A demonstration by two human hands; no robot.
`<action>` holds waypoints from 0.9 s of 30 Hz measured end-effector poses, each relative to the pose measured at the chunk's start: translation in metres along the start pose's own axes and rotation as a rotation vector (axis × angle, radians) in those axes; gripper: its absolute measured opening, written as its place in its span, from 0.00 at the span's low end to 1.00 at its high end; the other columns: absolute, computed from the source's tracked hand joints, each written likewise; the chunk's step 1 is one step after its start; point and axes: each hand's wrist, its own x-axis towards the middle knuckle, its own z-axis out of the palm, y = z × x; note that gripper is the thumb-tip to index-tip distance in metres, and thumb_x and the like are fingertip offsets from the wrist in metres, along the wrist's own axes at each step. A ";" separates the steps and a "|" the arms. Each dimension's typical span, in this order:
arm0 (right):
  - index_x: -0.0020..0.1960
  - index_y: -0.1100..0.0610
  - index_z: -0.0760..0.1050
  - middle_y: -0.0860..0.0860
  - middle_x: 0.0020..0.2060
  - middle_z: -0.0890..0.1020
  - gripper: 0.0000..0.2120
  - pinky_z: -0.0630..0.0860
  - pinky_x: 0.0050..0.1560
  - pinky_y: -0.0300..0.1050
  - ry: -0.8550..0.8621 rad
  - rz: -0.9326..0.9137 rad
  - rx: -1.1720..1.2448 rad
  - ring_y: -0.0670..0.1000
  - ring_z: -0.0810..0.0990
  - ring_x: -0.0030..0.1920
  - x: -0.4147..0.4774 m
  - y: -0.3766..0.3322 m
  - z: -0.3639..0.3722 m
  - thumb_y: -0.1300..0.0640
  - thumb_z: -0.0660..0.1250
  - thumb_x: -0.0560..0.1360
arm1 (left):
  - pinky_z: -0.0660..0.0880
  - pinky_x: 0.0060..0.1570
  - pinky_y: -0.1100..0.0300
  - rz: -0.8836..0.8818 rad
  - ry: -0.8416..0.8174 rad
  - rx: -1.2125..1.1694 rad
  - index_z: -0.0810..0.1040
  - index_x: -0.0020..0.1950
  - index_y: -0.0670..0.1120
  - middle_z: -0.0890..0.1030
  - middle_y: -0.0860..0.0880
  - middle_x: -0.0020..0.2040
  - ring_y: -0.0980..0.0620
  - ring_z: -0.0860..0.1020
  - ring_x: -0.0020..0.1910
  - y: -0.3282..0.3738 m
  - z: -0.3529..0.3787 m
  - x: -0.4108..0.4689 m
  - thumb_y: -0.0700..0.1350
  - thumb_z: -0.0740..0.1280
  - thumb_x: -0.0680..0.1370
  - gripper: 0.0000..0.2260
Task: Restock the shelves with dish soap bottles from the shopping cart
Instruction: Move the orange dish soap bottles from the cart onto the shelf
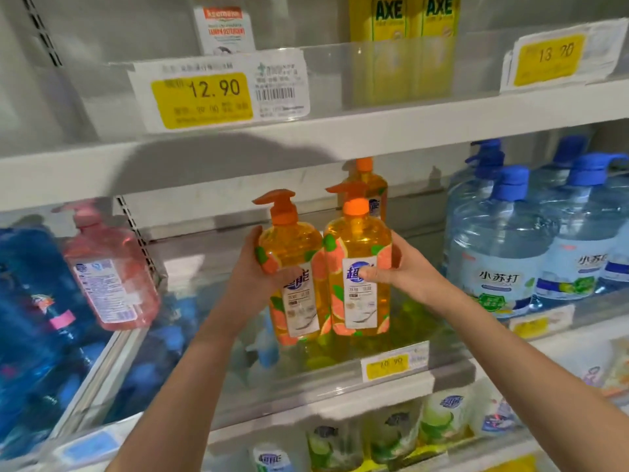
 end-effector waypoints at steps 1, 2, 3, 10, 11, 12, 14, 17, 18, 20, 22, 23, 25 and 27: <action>0.67 0.51 0.68 0.46 0.56 0.82 0.32 0.76 0.59 0.50 0.026 0.021 -0.057 0.48 0.81 0.56 -0.005 0.002 0.003 0.55 0.78 0.66 | 0.77 0.52 0.56 0.007 0.011 -0.010 0.60 0.72 0.46 0.77 0.51 0.58 0.57 0.79 0.51 0.000 0.001 -0.001 0.36 0.75 0.69 0.37; 0.65 0.51 0.69 0.44 0.56 0.81 0.32 0.76 0.60 0.50 0.042 0.065 -0.154 0.48 0.80 0.57 -0.012 0.006 0.009 0.52 0.78 0.65 | 0.77 0.48 0.61 0.007 0.013 -0.008 0.62 0.70 0.48 0.77 0.53 0.56 0.61 0.79 0.48 -0.004 0.002 -0.003 0.36 0.75 0.69 0.34; 0.65 0.50 0.68 0.43 0.56 0.80 0.33 0.76 0.59 0.48 0.041 0.112 -0.266 0.47 0.79 0.57 -0.022 0.010 0.016 0.49 0.78 0.64 | 0.78 0.45 0.64 0.001 0.010 -0.001 0.64 0.66 0.50 0.78 0.54 0.54 0.63 0.80 0.47 -0.010 0.005 -0.008 0.37 0.76 0.68 0.32; 0.62 0.58 0.68 0.54 0.59 0.79 0.28 0.75 0.54 0.47 0.167 0.291 -0.603 0.55 0.79 0.58 -0.023 0.024 0.042 0.50 0.76 0.68 | 0.76 0.55 0.47 -0.169 0.085 0.335 0.71 0.61 0.50 0.78 0.47 0.58 0.46 0.78 0.56 -0.054 0.029 -0.026 0.49 0.77 0.65 0.27; 0.63 0.58 0.69 0.54 0.60 0.79 0.28 0.75 0.55 0.48 0.153 0.295 -0.610 0.56 0.79 0.59 -0.016 0.023 0.040 0.50 0.76 0.69 | 0.77 0.54 0.48 -0.157 0.108 0.360 0.73 0.61 0.49 0.78 0.47 0.57 0.46 0.79 0.54 -0.055 0.030 -0.023 0.49 0.77 0.67 0.25; 0.64 0.58 0.69 0.54 0.60 0.79 0.28 0.75 0.57 0.49 0.141 0.289 -0.617 0.56 0.79 0.59 -0.010 0.023 0.038 0.51 0.75 0.69 | 0.77 0.52 0.50 -0.139 0.123 0.383 0.73 0.60 0.49 0.79 0.47 0.56 0.47 0.79 0.52 -0.056 0.031 -0.019 0.50 0.77 0.67 0.24; 0.63 0.58 0.70 0.55 0.60 0.79 0.26 0.74 0.57 0.49 0.145 0.259 -0.627 0.56 0.78 0.59 0.002 0.025 0.038 0.52 0.75 0.70 | 0.77 0.50 0.51 -0.115 0.147 0.434 0.75 0.59 0.49 0.79 0.47 0.54 0.47 0.79 0.51 -0.060 0.033 -0.011 0.51 0.76 0.67 0.23; 0.63 0.60 0.70 0.59 0.60 0.76 0.26 0.73 0.57 0.48 0.184 0.262 -0.631 0.58 0.77 0.59 0.022 0.029 0.041 0.52 0.74 0.70 | 0.75 0.48 0.53 -0.132 0.153 0.481 0.76 0.58 0.49 0.80 0.47 0.53 0.46 0.79 0.50 -0.065 0.034 0.006 0.53 0.74 0.69 0.20; 0.63 0.61 0.70 0.60 0.60 0.75 0.26 0.72 0.57 0.48 0.202 0.274 -0.626 0.59 0.76 0.59 0.030 0.031 0.043 0.52 0.74 0.70 | 0.75 0.47 0.55 -0.148 0.147 0.479 0.77 0.58 0.49 0.80 0.46 0.53 0.46 0.79 0.49 -0.066 0.035 0.013 0.53 0.73 0.69 0.20; 0.63 0.63 0.68 0.60 0.61 0.75 0.27 0.73 0.57 0.49 0.251 0.281 -0.555 0.60 0.76 0.60 0.048 0.035 0.048 0.52 0.74 0.70 | 0.74 0.45 0.57 -0.188 0.141 0.486 0.79 0.58 0.47 0.80 0.44 0.53 0.46 0.80 0.48 -0.067 0.038 0.031 0.52 0.73 0.70 0.19; 0.63 0.64 0.66 0.59 0.61 0.76 0.28 0.72 0.56 0.48 0.290 0.280 -0.396 0.60 0.76 0.61 0.065 0.035 0.052 0.53 0.74 0.71 | 0.74 0.46 0.57 -0.225 0.145 0.511 0.78 0.58 0.45 0.79 0.43 0.54 0.45 0.80 0.48 -0.068 0.041 0.047 0.52 0.74 0.70 0.20; 0.63 0.64 0.66 0.58 0.61 0.77 0.28 0.72 0.55 0.47 0.293 0.287 -0.321 0.59 0.76 0.61 0.075 0.035 0.054 0.52 0.73 0.71 | 0.74 0.47 0.56 -0.230 0.150 0.514 0.78 0.58 0.45 0.78 0.42 0.54 0.45 0.80 0.49 -0.069 0.042 0.054 0.52 0.74 0.70 0.20; 0.64 0.64 0.68 0.56 0.59 0.79 0.27 0.71 0.51 0.44 0.277 0.292 -0.243 0.58 0.77 0.60 0.093 0.038 0.059 0.52 0.73 0.72 | 0.75 0.48 0.55 -0.220 0.167 0.490 0.78 0.58 0.45 0.78 0.42 0.54 0.44 0.79 0.49 -0.072 0.046 0.066 0.50 0.73 0.71 0.19; 0.61 0.64 0.72 0.56 0.54 0.81 0.23 0.68 0.46 0.40 0.281 0.288 -0.231 0.58 0.78 0.58 0.109 0.043 0.063 0.51 0.71 0.73 | 0.76 0.49 0.54 -0.218 0.201 0.459 0.79 0.58 0.45 0.79 0.42 0.54 0.44 0.79 0.49 -0.075 0.050 0.077 0.49 0.73 0.71 0.17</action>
